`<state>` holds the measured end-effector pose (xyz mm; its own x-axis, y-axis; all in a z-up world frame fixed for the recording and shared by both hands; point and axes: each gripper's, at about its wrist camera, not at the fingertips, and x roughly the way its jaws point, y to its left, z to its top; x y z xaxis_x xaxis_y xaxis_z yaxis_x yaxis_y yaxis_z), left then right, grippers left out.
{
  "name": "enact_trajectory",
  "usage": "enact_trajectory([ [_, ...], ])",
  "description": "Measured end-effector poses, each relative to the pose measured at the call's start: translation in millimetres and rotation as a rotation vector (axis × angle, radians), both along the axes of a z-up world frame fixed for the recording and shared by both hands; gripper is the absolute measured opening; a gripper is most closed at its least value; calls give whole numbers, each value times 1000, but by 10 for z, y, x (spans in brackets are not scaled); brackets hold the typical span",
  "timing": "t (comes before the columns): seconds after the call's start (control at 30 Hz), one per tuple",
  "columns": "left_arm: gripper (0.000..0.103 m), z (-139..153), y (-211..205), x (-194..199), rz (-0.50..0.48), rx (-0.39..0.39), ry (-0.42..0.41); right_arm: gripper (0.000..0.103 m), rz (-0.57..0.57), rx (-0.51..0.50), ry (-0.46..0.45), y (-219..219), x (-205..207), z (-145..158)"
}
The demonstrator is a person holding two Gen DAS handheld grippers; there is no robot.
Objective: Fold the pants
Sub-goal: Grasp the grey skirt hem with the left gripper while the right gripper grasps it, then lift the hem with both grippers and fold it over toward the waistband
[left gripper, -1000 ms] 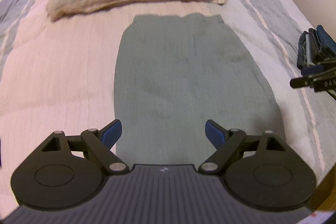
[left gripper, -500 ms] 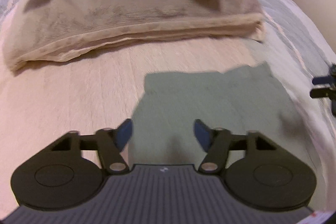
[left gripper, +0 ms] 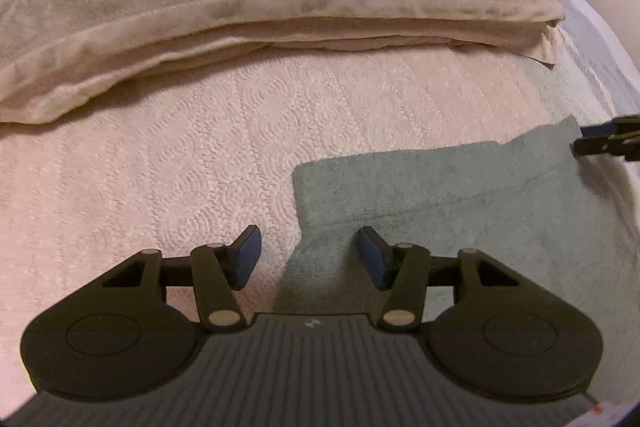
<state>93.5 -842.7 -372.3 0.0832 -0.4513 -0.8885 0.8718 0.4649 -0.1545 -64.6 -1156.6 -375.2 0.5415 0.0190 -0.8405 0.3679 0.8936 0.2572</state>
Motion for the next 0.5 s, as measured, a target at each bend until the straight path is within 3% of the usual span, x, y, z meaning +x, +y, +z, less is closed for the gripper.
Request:
enact_trajectory([
  [0.13,37,-34,-54,11,-38,-2,29,36,4,34,-15,-57,2,-88],
  [0.27,29,-39,-90,40,-31,-3,65,16,-52,101,-34,-133,-56,-85],
  [0.3,27,-14,-81,33,-28,-4,64,15,-69,119,-43,-147,-86,-72],
  [0.4,9,46,-30,21,-4,-8,38,11,-83,123,-67,-128,-142,22],
  [0.5,5,148,31,16,13,-39,29,9,-77,108,-98,-89,-218,171],
])
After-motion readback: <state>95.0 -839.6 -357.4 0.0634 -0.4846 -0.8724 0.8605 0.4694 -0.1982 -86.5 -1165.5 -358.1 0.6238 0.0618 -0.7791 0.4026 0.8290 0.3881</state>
